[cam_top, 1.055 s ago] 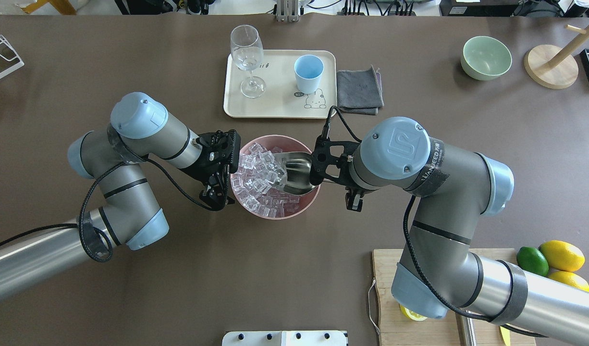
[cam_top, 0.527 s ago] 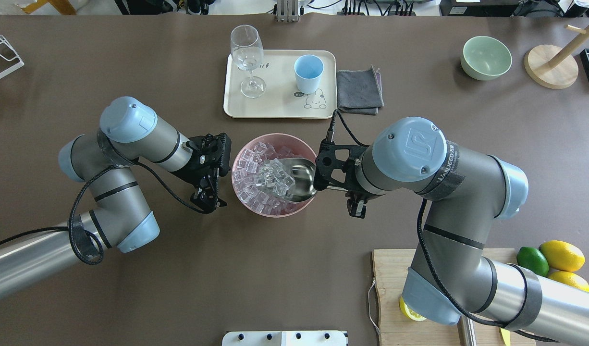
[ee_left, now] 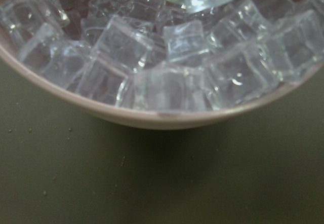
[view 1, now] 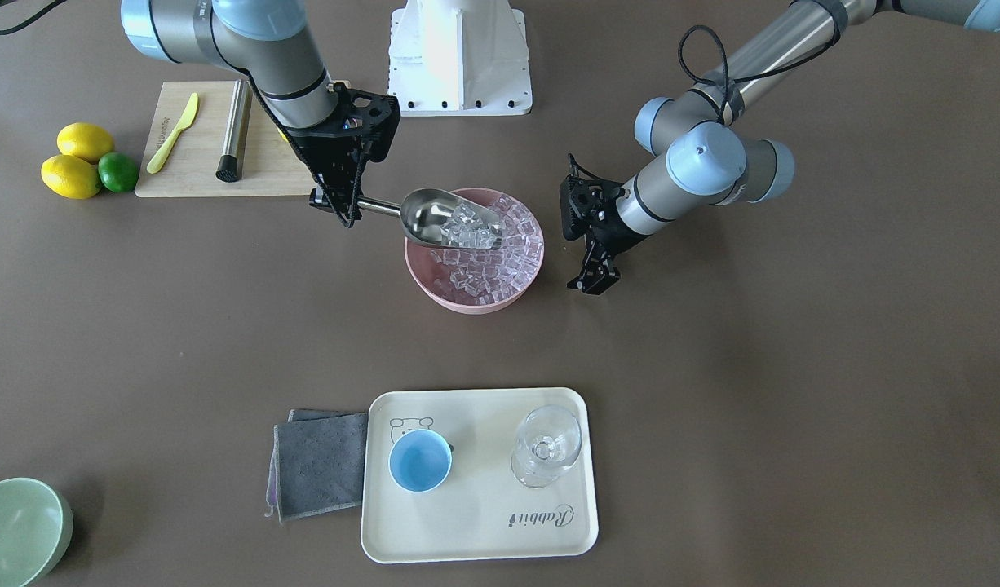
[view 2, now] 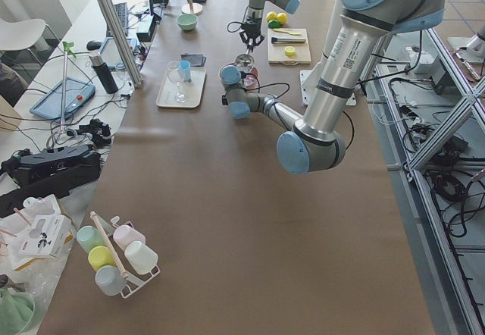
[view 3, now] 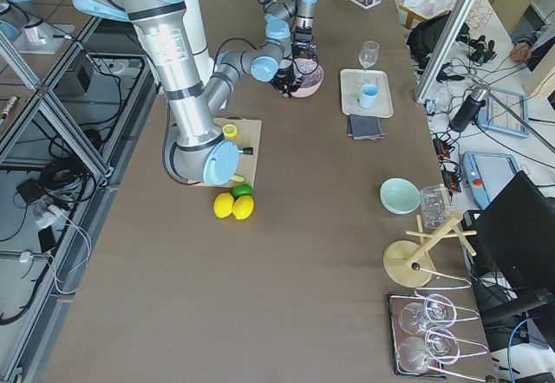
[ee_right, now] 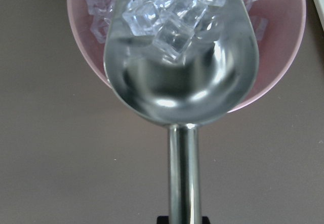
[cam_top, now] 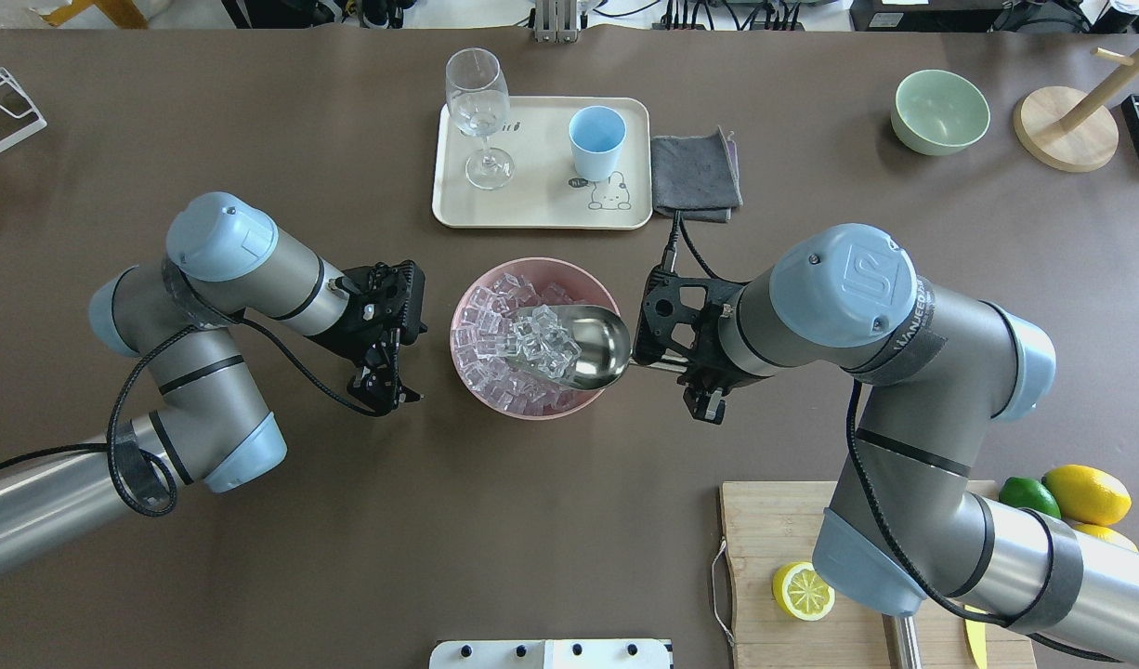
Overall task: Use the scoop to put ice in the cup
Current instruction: 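Lift the ice-filled scoop out of the bowl toward the blue cup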
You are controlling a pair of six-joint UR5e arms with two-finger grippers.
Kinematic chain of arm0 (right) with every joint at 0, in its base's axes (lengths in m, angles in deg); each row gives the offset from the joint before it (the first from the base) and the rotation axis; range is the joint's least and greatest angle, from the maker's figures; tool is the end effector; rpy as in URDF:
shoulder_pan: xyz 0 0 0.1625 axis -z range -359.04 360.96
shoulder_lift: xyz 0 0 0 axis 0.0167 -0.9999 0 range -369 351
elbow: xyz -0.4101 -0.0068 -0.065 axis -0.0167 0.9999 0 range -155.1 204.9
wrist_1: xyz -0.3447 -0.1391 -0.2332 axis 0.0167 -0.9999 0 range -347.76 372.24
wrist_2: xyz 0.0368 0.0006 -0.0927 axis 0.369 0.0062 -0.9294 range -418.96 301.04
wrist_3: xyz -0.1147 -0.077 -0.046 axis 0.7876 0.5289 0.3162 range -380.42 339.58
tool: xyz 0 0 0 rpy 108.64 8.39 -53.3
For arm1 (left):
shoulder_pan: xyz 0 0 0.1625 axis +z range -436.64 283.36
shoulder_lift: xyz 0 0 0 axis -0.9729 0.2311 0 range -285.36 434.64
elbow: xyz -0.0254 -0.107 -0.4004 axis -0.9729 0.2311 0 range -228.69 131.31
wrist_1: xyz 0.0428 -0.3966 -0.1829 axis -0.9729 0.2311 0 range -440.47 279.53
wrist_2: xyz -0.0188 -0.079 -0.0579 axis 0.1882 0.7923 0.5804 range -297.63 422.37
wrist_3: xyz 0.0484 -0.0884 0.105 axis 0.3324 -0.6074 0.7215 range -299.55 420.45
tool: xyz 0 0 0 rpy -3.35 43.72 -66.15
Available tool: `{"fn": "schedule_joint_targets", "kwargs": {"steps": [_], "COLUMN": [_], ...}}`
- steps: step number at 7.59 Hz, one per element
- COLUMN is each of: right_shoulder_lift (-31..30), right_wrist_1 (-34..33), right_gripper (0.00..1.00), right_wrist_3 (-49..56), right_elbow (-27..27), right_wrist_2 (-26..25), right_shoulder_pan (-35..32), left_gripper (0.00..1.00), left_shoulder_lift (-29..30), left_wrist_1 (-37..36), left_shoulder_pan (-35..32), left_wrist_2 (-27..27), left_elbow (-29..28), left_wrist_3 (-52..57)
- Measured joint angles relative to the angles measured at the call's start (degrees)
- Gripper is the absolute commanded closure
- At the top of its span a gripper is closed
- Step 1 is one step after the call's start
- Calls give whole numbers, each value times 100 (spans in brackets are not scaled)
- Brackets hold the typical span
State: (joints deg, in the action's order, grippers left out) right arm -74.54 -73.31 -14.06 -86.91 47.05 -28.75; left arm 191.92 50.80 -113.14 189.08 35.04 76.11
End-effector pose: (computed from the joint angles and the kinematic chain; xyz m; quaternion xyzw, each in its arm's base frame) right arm -0.5031 -0.3943 0.2498 0.3209 -0.3045 -0.5415 0.7149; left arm 0.5595 -0.4716 0.3476 0.3769 0.4141 0.5952 0.5764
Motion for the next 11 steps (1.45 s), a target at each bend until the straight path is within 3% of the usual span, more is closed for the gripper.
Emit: {"fn": "schedule_joint_targets", "kwargs": {"steps": [11], "right_shoulder_lift": [-236], "right_wrist_1": [594], "right_gripper": [100], "right_wrist_3": [-939], "right_elbow": [13], "right_wrist_2": [689], "right_shoulder_pan": [-804], "left_gripper": [1], "left_shoulder_lift": [-334], "left_wrist_1": [307], "left_shoulder_pan": [-13], "left_wrist_2": [36], "left_elbow": [77], "left_wrist_3": [-8]}}
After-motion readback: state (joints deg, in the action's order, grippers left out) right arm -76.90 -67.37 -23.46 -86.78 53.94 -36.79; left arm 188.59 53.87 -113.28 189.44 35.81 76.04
